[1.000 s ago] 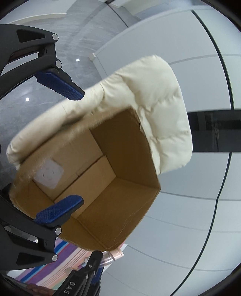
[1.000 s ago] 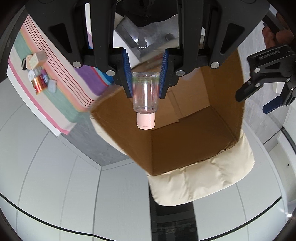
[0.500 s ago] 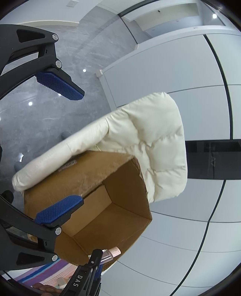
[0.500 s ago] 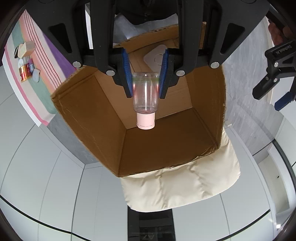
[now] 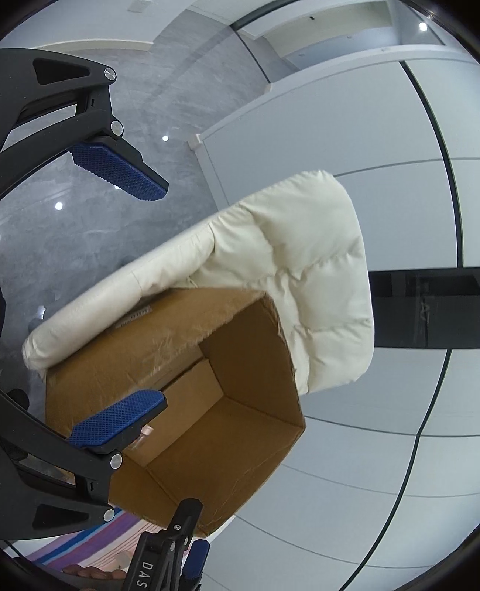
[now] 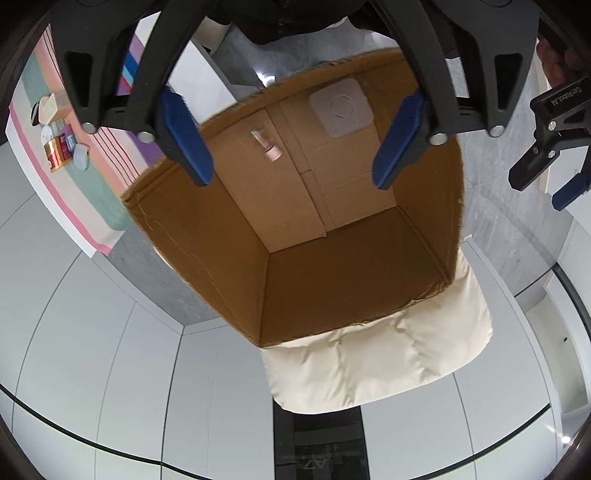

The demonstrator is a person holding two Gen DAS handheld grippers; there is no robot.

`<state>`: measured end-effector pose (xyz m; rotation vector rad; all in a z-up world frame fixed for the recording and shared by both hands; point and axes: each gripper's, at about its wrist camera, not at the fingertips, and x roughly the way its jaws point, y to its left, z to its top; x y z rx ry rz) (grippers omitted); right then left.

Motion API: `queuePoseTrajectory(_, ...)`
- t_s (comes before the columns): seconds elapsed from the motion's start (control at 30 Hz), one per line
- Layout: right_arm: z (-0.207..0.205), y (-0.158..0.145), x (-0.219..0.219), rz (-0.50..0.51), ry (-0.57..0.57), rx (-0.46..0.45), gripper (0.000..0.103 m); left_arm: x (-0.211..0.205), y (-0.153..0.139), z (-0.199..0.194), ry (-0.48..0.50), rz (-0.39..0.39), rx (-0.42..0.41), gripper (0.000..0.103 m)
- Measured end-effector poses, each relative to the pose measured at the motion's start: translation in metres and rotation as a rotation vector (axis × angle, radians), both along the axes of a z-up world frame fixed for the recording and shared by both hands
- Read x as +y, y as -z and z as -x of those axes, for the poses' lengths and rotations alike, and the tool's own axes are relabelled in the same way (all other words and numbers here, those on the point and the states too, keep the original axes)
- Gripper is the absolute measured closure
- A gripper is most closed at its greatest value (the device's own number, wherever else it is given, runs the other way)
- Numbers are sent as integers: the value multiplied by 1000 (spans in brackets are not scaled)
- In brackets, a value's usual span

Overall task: Organize objects
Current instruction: 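Move both open tools back toward the table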

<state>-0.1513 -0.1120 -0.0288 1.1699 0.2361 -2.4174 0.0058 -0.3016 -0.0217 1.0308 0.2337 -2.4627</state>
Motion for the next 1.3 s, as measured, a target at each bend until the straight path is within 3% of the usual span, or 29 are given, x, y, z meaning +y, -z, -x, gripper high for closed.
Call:
queuePoseTrajectory(0.13,0,-4,16,1,19,28,0,12,1,11,20,-1,-11,0)
queuePoseTrajectory(0.43,1,-9,57,-21,77,59,0,44,-4,33,68,6,5,0)
queuePoseTrajectory(0.57,2,-10,79,-17,109,52,0,66,-11,40,107,43,34,0)
queuePoseTrajectory(1.3,0,-16,193,-18,280,53,0,169,-6,89,299,21,17,0)
